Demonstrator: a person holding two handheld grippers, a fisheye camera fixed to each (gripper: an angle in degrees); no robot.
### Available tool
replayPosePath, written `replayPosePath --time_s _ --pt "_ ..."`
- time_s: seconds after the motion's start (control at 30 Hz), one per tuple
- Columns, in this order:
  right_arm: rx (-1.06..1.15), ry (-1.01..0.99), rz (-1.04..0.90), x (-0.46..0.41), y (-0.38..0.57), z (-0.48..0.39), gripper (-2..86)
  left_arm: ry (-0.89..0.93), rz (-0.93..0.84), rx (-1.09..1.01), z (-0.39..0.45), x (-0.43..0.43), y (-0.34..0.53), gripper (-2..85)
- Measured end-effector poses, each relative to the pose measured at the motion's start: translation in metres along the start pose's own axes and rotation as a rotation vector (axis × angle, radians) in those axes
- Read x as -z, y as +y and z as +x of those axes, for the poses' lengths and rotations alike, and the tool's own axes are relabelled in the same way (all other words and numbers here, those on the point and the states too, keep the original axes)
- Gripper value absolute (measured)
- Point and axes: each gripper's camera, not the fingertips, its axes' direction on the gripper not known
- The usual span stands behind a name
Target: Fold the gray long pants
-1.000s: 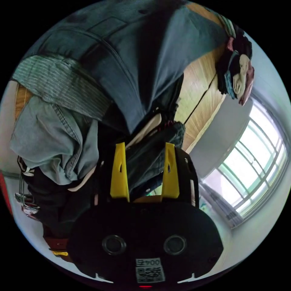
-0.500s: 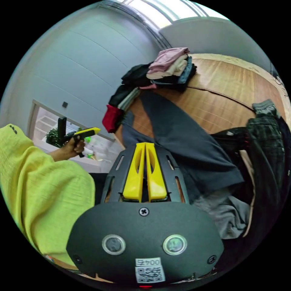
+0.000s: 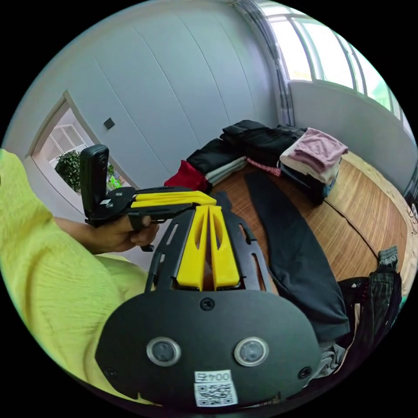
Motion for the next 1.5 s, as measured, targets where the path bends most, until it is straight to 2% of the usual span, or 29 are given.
replayPosePath --time_s 0.1,0.2,0.37,0.53,0.63,0.73,0.8,1.0,1.17,1.23,1.43,1.5 --pt "0.009 -0.013 0.018 0.002 -0.016 -0.032 -0.7 0.026 0.035 -0.007 -0.041 0.055 0.003 0.2" --pt "-0.063 -0.050 -0.012 -0.001 -0.026 -0.050 -0.7 0.092 -0.017 0.033 -0.085 0.090 0.000 0.2" --pt "-0.176 0.072 -0.065 -0.001 -0.023 -0.088 -0.7 0.269 -0.115 0.117 -0.140 0.109 -0.002 0.1" --pt "-0.312 0.149 -0.075 0.014 -0.008 -0.103 -0.8 0.264 -0.105 0.031 -0.141 0.123 -0.007 0.3" --pt "-0.311 0.187 -0.086 0.017 0.000 -0.111 -0.8 0.279 -0.113 -0.003 -0.148 0.123 -0.012 0.6" --pt "-0.336 0.205 -0.086 0.020 0.007 -0.116 -0.8 0.122 -0.160 -0.155 -0.153 0.126 -0.014 1.1" --pt "-0.367 0.189 -0.069 0.027 0.011 -0.116 -0.8 -0.060 -0.290 -0.276 -0.173 0.127 -0.008 1.9" --pt "-0.536 0.265 -0.068 0.070 0.035 -0.124 -0.8 -0.216 -0.663 -0.511 -0.267 0.118 0.000 5.6" --pt "-0.671 0.383 -0.109 0.108 0.062 -0.167 -0.8 -0.247 -0.757 -0.703 -0.335 0.097 -0.041 7.5" --pt "-0.811 0.427 -0.085 0.123 0.077 -0.198 -0.8 -0.238 -0.811 -0.811 -0.357 0.082 -0.057 8.7" --pt "-1.223 0.506 0.029 0.126 0.095 -0.307 -0.8 -0.209 -0.895 -1.318 -0.407 0.053 -0.095 12.8" --pt "-1.267 0.527 0.027 0.117 0.086 -0.342 -0.8 -0.242 -0.876 -1.530 -0.418 0.051 -0.107 13.4"
